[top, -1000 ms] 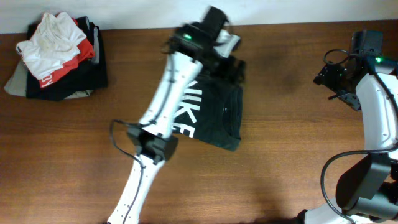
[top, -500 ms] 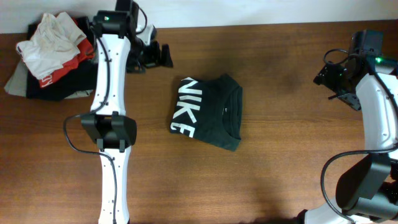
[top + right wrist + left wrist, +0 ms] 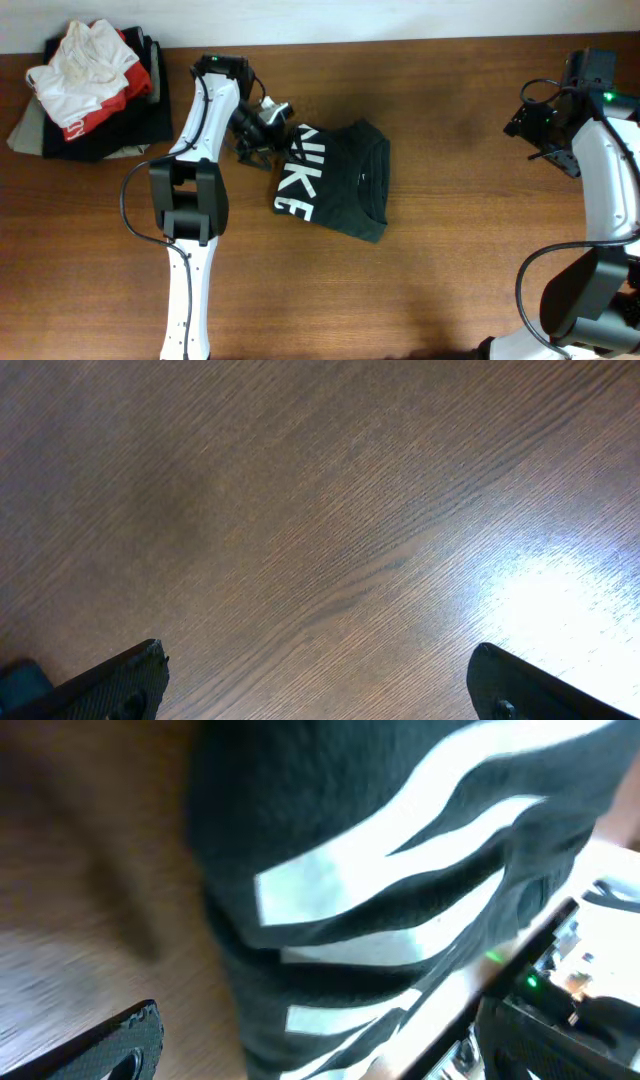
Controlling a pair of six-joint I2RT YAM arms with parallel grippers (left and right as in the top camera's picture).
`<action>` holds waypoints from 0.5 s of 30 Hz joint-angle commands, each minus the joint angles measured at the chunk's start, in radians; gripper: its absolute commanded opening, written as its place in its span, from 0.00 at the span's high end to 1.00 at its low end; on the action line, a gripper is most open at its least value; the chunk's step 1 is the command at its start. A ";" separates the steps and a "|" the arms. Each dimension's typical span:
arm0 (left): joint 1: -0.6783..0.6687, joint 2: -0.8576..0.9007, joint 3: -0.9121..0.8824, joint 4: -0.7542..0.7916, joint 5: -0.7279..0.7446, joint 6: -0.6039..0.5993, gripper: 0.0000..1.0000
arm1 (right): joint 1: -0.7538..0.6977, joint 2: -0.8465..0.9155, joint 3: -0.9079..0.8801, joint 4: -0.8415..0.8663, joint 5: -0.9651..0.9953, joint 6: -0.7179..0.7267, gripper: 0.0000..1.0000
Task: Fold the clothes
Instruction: 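Grasp the folded NIKE shirt's left edge with the left gripper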
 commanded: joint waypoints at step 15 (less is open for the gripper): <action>-0.116 -0.033 -0.215 0.364 0.080 -0.050 0.60 | 0.000 0.003 0.001 0.003 0.023 0.005 0.01</action>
